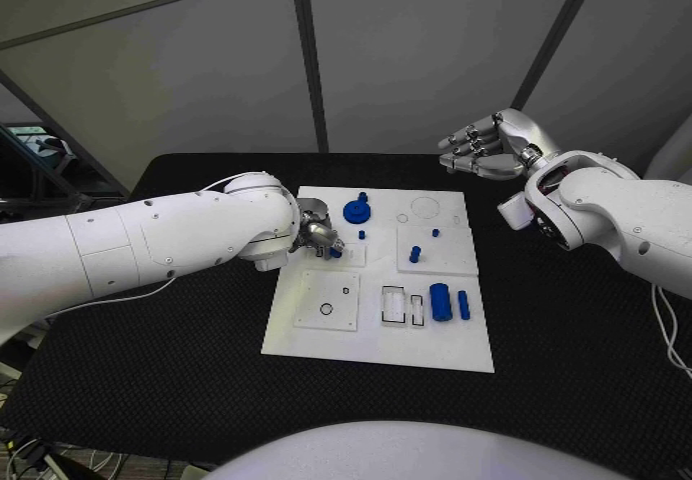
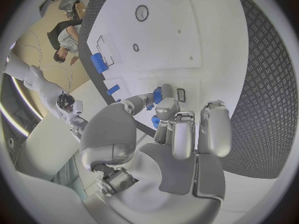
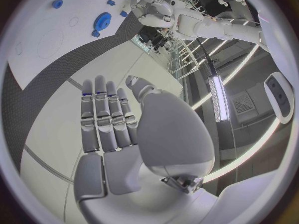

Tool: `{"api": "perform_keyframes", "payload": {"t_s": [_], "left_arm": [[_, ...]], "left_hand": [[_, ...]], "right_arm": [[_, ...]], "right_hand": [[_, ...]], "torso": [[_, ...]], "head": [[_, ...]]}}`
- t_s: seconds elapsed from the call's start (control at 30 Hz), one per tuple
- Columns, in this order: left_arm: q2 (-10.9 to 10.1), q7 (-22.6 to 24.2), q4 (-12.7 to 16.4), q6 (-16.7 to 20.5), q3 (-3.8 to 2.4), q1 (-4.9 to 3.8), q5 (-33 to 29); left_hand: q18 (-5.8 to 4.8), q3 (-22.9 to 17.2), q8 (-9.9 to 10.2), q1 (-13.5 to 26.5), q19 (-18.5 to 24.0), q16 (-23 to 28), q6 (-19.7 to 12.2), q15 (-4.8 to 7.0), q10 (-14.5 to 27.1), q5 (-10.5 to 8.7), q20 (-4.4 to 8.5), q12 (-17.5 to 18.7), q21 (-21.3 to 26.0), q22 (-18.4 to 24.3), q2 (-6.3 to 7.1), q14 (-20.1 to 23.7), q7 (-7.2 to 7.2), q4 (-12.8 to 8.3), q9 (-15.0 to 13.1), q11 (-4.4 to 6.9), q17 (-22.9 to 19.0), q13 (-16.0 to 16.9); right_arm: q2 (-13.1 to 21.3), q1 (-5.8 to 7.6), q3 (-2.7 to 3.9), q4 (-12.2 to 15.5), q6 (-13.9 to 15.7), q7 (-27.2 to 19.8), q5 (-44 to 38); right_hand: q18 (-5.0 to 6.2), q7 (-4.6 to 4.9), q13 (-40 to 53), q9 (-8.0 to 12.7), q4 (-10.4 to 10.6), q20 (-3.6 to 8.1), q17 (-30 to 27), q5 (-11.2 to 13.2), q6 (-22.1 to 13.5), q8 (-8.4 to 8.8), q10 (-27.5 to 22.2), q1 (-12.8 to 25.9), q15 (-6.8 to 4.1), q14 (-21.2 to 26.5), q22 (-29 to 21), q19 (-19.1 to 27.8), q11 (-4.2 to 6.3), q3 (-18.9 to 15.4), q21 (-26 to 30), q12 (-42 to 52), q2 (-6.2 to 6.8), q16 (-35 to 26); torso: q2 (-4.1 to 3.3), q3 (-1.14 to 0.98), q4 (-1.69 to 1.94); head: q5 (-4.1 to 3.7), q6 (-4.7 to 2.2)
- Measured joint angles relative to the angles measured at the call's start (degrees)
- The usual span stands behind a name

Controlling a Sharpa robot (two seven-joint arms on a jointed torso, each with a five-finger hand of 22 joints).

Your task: Assemble the parts on the task board

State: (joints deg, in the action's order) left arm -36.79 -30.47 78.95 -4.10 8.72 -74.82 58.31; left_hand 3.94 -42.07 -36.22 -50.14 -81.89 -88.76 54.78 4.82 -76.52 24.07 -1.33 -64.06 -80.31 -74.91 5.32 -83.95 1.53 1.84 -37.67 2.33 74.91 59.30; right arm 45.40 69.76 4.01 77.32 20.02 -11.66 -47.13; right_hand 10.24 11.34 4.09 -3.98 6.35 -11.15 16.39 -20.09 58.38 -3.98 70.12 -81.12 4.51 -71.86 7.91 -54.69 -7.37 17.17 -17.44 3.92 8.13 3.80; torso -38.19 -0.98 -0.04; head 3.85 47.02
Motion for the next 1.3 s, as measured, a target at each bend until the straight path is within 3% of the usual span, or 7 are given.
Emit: {"api": "perform_keyframes", "payload": {"t_s": [0.2,0.77,1.3], "left_arm": [[0.1,0.0,-0.1,0.0,0.03,0.02,-0.1],[0.4,-0.1,-0.4,0.1,0.17,0.18,-0.1],[0.6,-0.1,-0.9,0.2,0.18,0.18,-0.1]], "left_hand": [[0.0,-0.2,0.3,1.2,0.0,-0.2,0.8,0.0,-0.3,-0.16,0.0,-0.6,0.0,0.0,-0.51,0.0,-0.03,-0.7,0.5,-0.08,0.0,0.5],[0.0,6.0,1.1,3.7,-0.2,-0.4,1.9,0.0,-1.0,-0.11,0.2,-1.3,0.0,0.0,-0.51,0.0,-0.3,2.6,1.6,0.25,0.0,1.4],[0.0,8.4,1.1,3.9,-0.2,-0.7,2.5,0.19,-1.1,-0.11,0.2,-1.6,0.0,0.0,-0.74,-0.2,-0.41,3.5,2.0,0.33,0.0,1.6]], "right_arm": [[0.0,0.0,0.0,0.0,-0.1,0.0,0.0],[0.0,0.0,0.0,0.0,-0.4,0.1,-0.1],[0.1,0.0,0.0,0.0,-0.6,0.2,-0.2]], "right_hand": [[0.01,0.0,0.0,0.0,0.0,0.0,0.0,0.0,0.0,0.0,0.0,0.0,0.0,0.0,0.0,0.0,0.0,0.0,0.0,0.0,0.0,0.0],[0.0,0.0,0.0,0.0,0.0,0.0,-0.1,0.0,0.0,0.0,0.0,0.0,0.0,0.0,0.0,0.0,0.0,0.0,0.2,0.0,0.0,0.0],[0.01,0.0,0.0,0.0,0.0,0.0,-0.1,-0.2,0.0,0.0,0.0,0.1,0.0,0.0,-0.1,0.0,0.0,0.0,0.2,0.0,-0.11,0.0]], "torso": [[0.04,0.0,0.0],[0.04,-0.03,0.01],[0.03,-0.06,-0.01]], "head": [[-0.04,-0.07],[-0.3,-0.19],[-0.55,-0.2]]}}
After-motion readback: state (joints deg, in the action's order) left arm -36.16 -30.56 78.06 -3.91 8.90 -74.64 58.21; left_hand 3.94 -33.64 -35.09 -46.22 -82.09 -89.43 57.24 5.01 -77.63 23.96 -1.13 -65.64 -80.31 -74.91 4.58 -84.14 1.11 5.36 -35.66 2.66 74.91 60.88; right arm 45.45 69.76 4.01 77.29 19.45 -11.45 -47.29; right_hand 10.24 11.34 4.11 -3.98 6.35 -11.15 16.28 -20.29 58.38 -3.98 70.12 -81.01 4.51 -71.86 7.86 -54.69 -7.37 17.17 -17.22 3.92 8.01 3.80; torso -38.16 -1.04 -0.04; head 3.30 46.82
